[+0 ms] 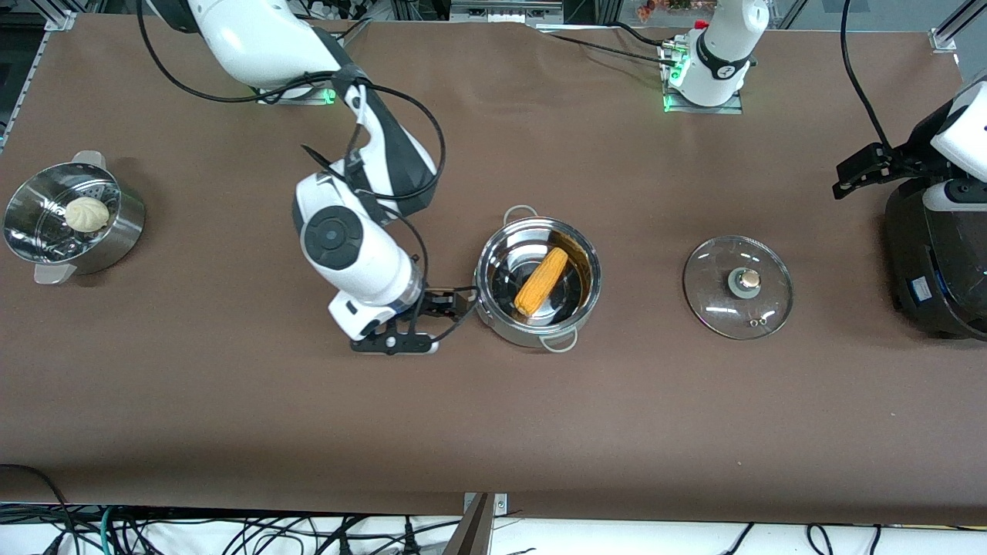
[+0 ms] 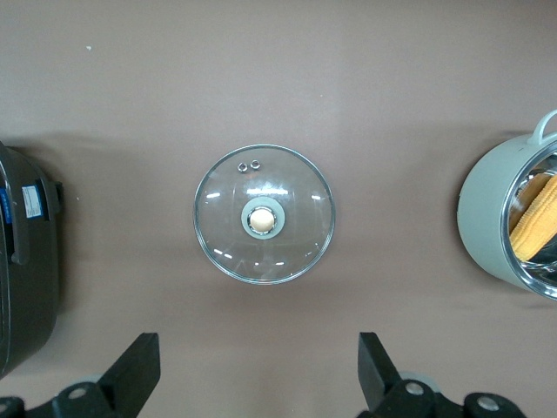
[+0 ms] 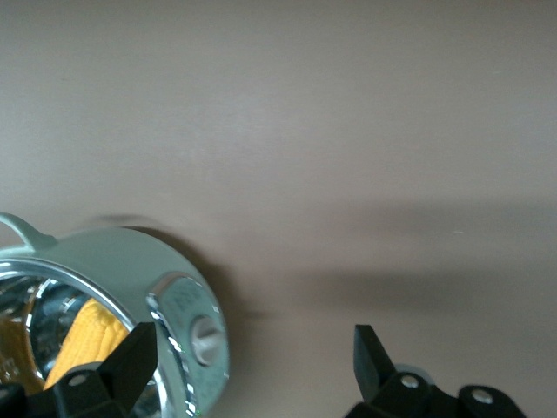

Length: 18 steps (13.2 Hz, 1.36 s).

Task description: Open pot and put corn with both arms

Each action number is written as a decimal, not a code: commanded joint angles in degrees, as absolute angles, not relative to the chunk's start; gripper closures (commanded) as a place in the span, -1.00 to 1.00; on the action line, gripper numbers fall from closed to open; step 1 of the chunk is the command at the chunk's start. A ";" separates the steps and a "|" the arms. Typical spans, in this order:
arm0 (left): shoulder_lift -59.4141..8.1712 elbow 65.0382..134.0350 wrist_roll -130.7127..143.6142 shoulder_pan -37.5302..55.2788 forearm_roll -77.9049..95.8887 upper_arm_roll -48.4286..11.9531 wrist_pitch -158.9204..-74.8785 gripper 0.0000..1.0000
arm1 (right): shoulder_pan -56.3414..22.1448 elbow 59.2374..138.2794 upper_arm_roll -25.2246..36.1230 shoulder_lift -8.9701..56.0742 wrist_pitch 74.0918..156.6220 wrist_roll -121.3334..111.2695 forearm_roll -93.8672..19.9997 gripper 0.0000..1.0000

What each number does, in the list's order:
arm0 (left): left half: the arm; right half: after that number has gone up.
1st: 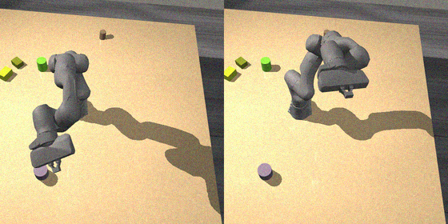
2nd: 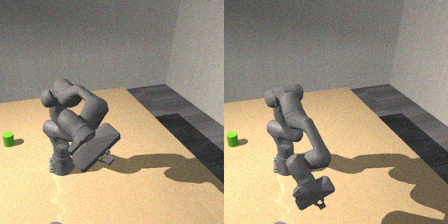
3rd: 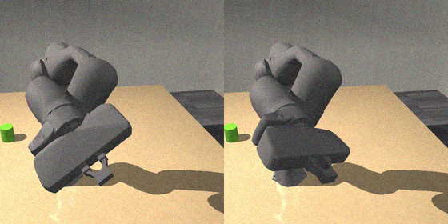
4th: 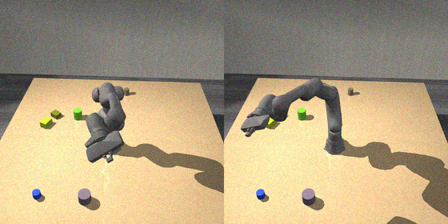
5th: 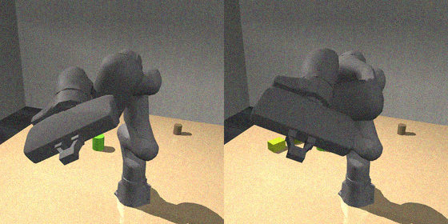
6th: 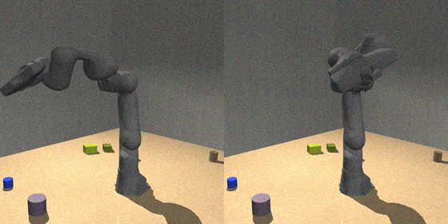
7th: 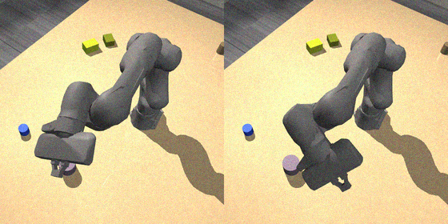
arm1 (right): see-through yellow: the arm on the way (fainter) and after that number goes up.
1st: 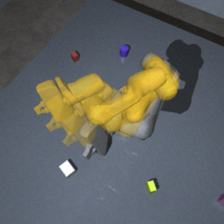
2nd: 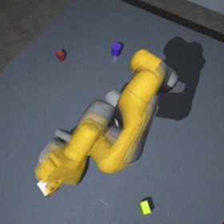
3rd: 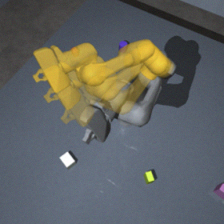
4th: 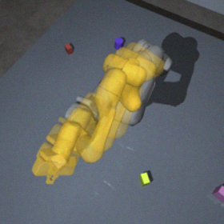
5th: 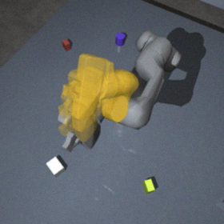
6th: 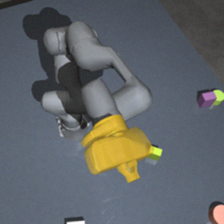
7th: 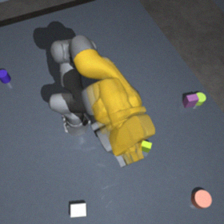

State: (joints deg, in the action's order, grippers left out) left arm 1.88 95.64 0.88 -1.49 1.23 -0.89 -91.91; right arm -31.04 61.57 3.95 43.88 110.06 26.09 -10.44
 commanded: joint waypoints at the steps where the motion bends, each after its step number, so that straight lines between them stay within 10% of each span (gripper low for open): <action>1: 2.55 95.19 0.18 -1.67 0.62 -1.32 -91.32 -1.00 | -30.85 71.85 7.72 33.88 106.88 19.02 -11.07 -1.00; 7: 2.55 94.83 0.18 -1.14 -0.97 -1.93 -91.32 -1.00 | -30.50 86.84 16.43 16.11 97.94 7.30 -9.41 -1.00; 13: 2.46 94.83 -4.48 -0.97 -0.79 -1.85 -91.06 -1.00 | -10.48 92.11 3.01 3.70 89.49 2.12 -5.27 -1.00; 18: 2.46 94.83 -4.57 -0.88 -0.26 -1.85 -89.38 -1.00 | -8.26 91.23 1.14 2.11 88.60 -1.93 -0.70 -1.00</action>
State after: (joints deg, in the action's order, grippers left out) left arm 2.03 95.27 -3.48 -1.08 0.31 -1.74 -90.49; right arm -9.35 89.96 2.36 3.40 89.06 -0.76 -1.92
